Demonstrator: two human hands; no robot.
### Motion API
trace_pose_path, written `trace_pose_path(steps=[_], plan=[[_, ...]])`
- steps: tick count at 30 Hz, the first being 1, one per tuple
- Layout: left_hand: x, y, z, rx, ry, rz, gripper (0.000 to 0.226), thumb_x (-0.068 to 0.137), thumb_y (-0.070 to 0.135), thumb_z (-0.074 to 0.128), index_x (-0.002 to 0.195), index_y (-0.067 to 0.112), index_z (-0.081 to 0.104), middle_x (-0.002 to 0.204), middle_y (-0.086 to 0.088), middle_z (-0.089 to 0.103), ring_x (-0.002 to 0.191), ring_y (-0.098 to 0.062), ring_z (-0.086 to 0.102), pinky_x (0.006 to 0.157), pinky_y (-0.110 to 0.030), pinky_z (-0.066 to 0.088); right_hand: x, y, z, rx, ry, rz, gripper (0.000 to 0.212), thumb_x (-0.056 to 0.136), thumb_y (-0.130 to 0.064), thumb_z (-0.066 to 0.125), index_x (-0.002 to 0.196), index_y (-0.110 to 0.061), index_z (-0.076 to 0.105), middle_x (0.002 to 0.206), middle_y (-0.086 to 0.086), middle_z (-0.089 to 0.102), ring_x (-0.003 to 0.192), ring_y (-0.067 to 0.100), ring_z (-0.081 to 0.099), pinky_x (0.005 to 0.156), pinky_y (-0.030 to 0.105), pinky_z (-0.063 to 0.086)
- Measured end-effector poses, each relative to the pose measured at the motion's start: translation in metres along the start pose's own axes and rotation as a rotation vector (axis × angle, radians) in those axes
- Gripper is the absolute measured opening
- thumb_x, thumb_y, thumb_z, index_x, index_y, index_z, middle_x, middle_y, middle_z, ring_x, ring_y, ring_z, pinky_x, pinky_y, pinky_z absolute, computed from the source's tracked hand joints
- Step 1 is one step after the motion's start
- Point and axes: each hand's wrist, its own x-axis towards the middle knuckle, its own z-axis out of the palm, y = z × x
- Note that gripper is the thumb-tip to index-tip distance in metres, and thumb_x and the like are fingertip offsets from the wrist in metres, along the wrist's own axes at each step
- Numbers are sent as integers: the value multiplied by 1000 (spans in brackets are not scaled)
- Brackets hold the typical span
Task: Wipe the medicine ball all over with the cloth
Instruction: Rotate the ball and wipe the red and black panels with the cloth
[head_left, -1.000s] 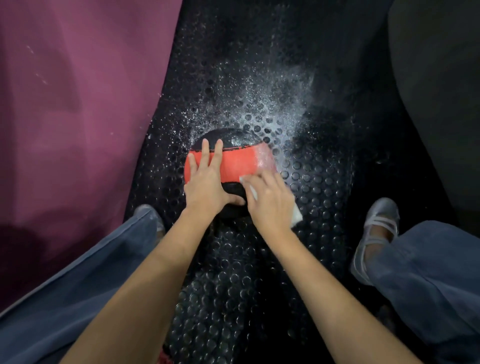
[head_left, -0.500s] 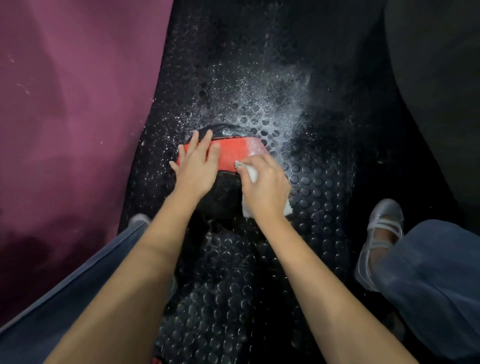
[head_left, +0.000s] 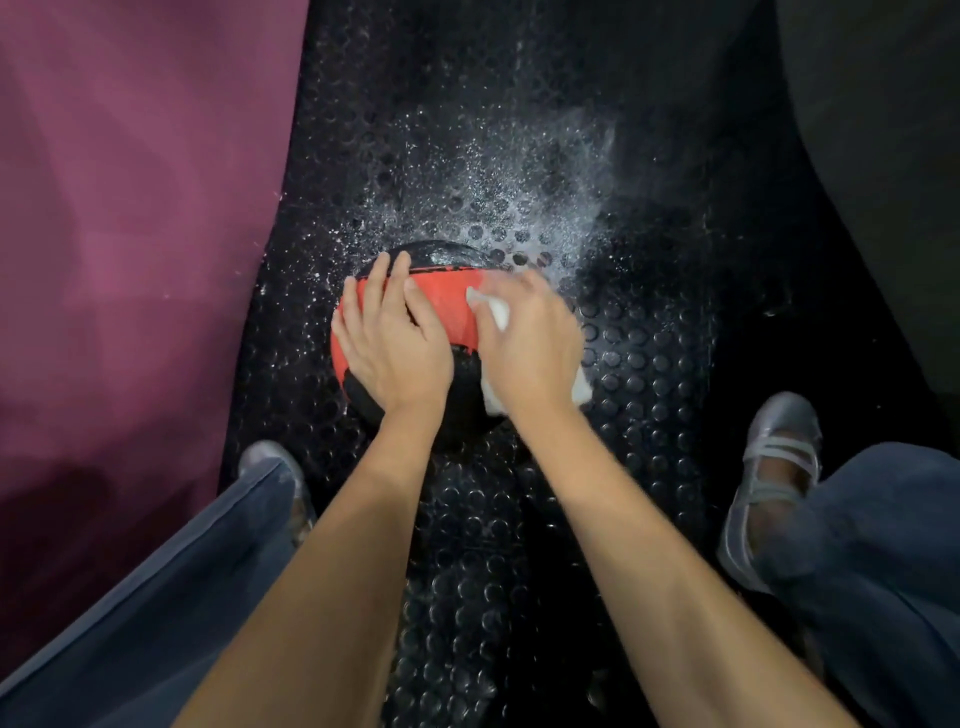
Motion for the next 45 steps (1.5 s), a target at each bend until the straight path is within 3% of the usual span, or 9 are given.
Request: trace_pose_path(steps=[5, 11, 16, 20, 27, 34, 38, 42, 45], plan=[[-7, -4, -3, -6, 11, 62, 50, 97, 36, 26, 137, 25, 55, 147, 7, 47, 143, -23, 31, 118, -44, 16, -23, 4, -4, -3, 54, -4, 13, 89, -28, 63, 98, -23, 72, 103, -2, 65, 89, 21, 63, 64, 26, 37], [-12, -5, -2, -10, 46, 47, 48, 98, 33, 29, 134, 23, 58, 145, 4, 50, 141, -25, 34, 117, -45, 18, 12, 2, -8, -54, -69, 54, 21, 93, -34, 57, 107, -25, 70, 115, -3, 64, 96, 16, 62, 71, 22, 32], [-10, -5, -2, -29, 49, 61, 49, 98, 34, 27, 135, 23, 56, 146, 4, 49, 142, -27, 33, 117, -47, 19, -47, 9, -7, 9, 30, -3, 12, 89, -28, 64, 93, -21, 73, 101, -4, 66, 84, 22, 63, 64, 28, 44], [-19, -6, 2, -8, 59, 83, 50, 97, 35, 26, 136, 23, 56, 146, 3, 49, 142, -29, 33, 117, -48, 18, 2, 0, -7, -72, -26, 5, 18, 92, -29, 57, 103, -24, 71, 108, -5, 63, 92, 18, 60, 67, 25, 33], [-11, -1, 1, -12, 49, 59, 53, 99, 36, 21, 136, 22, 56, 145, 5, 49, 142, -27, 33, 117, -45, 16, -40, 2, -4, -22, 52, -88, 8, 86, -26, 68, 90, -23, 74, 102, -3, 67, 85, 21, 65, 64, 27, 46], [-7, -26, -12, -115, -53, 285, 52, 102, 35, 20, 141, 18, 50, 148, 6, 46, 143, -23, 30, 118, -45, 22, -29, 11, -5, 25, 27, -16, 14, 89, -33, 63, 94, -23, 72, 109, -6, 66, 89, 18, 63, 67, 30, 46], [-18, -17, -6, -96, -6, 271, 50, 102, 30, 22, 139, 16, 52, 146, 6, 48, 142, -25, 32, 118, -37, 16, -30, 3, -3, 8, 120, 116, 16, 90, -30, 61, 95, -21, 72, 103, -3, 65, 88, 22, 63, 65, 26, 38], [-20, -8, -1, -63, 22, 262, 48, 101, 28, 25, 137, 16, 55, 144, 5, 51, 140, -27, 35, 116, -43, 22, -31, -11, 0, -91, 120, -75, 21, 89, -32, 58, 85, -18, 73, 94, 2, 67, 82, 25, 65, 61, 26, 42], [-24, -8, 1, -83, 12, 280, 47, 102, 27, 26, 137, 15, 54, 145, 5, 50, 142, -27, 34, 117, -44, 22, -25, 10, -11, -52, 109, 103, 21, 92, -33, 58, 99, -19, 72, 105, 0, 65, 87, 23, 63, 65, 25, 34]])
